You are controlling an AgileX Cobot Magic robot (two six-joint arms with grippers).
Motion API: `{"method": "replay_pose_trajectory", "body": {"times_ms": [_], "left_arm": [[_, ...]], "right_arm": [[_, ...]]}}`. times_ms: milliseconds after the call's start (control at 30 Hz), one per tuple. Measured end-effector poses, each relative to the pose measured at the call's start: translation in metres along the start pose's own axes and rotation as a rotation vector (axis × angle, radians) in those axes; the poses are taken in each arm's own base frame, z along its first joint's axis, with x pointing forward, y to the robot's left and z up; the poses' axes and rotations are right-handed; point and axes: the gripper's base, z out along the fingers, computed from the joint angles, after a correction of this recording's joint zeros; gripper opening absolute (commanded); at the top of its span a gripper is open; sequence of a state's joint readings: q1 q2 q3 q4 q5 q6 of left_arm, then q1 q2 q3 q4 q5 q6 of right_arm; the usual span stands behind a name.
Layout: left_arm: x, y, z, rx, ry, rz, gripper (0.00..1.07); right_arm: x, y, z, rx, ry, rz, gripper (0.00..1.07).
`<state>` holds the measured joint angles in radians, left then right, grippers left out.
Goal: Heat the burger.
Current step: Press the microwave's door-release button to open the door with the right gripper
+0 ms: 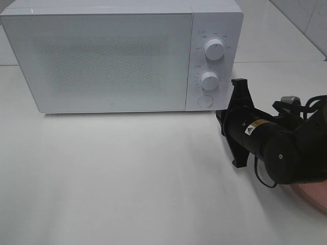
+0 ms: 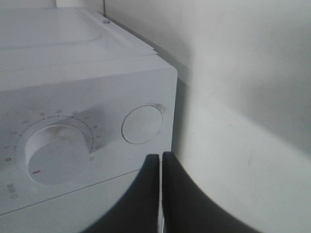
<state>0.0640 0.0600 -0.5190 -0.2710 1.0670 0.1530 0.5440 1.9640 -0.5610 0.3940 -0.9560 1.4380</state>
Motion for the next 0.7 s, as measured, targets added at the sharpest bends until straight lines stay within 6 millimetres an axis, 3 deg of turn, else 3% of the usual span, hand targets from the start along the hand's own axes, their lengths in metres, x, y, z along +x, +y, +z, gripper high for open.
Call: {"method": "replay_pose_trajectory", "body": {"times_ms": [267,700], "left_arm": [[0.000,0.000,0.000,0.000,0.000,0.000,0.98],[0.000,0.000,0.000,0.000,0.000,0.000,0.98]], "right_arm": [[0.009,0.009,0.023,-0.031,0.019,0.002,0.00],[0.012,0.006,0.047,-0.022,0.007,0.022,0.00]]}}
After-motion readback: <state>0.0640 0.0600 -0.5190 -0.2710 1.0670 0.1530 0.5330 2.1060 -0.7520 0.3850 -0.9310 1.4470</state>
